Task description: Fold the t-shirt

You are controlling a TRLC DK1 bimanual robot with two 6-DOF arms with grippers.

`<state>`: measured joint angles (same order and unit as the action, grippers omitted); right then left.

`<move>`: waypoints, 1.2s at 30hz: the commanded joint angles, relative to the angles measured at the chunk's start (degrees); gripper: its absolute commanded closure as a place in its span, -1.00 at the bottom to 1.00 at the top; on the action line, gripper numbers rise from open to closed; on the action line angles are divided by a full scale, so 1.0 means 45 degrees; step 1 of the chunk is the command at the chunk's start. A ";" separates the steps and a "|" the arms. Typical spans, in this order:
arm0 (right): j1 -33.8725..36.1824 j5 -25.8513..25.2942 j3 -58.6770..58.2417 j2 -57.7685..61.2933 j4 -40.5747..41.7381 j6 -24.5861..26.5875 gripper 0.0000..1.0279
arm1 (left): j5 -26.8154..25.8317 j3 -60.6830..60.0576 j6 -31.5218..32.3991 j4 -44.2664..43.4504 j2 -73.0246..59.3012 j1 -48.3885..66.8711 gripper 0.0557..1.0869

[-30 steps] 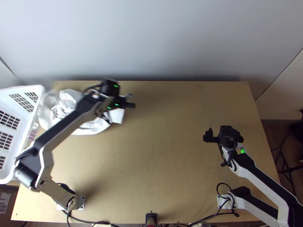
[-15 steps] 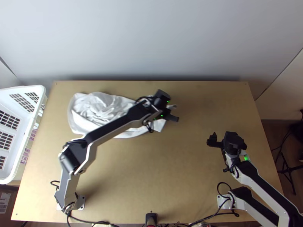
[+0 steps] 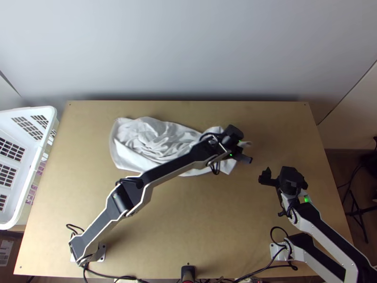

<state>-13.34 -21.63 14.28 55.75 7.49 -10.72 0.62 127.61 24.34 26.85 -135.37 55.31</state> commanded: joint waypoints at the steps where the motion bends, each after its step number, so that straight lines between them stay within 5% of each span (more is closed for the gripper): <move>1: 0.0153 0.0021 -0.0010 0.0229 0.0231 -0.0020 -0.88 | -0.1623 0.0743 0.0959 -0.0947 -0.0699 0.0385 0.14; 3: 0.0153 0.0021 -0.0030 0.0249 0.0270 0.0000 -0.88 | -0.1720 0.0724 0.0959 -0.0635 -0.0308 0.0268 -0.68; 4: 0.0153 0.0021 -0.0030 0.0249 0.0290 -0.0020 -0.88 | -0.1720 0.0724 0.0959 -0.0420 -0.0113 0.0170 -0.91; 12: 0.0153 0.0275 0.0009 0.0307 0.0329 0.0078 -0.88 | -0.1818 0.0236 0.0392 0.1455 0.0961 -0.1334 -0.92; 18: 0.0211 0.1759 0.0537 0.0307 -0.0082 -0.0079 -0.88 | -0.1330 -0.1288 -0.0779 0.4267 0.2680 -0.2896 -0.92; 30: 0.0270 0.4572 0.2353 0.4311 -0.0199 -0.0782 -0.88 | -0.0646 -0.4296 -0.1014 0.4014 0.4926 -0.3639 -0.91; 36: 0.0192 0.4943 0.3095 0.5053 -0.0140 -0.0860 -0.88 | -0.0588 -0.5194 -0.1053 0.3955 0.6196 -0.3814 -0.91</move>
<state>-12.03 -2.24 24.36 72.77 6.76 -13.85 -2.46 109.21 19.90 44.66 -113.21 39.53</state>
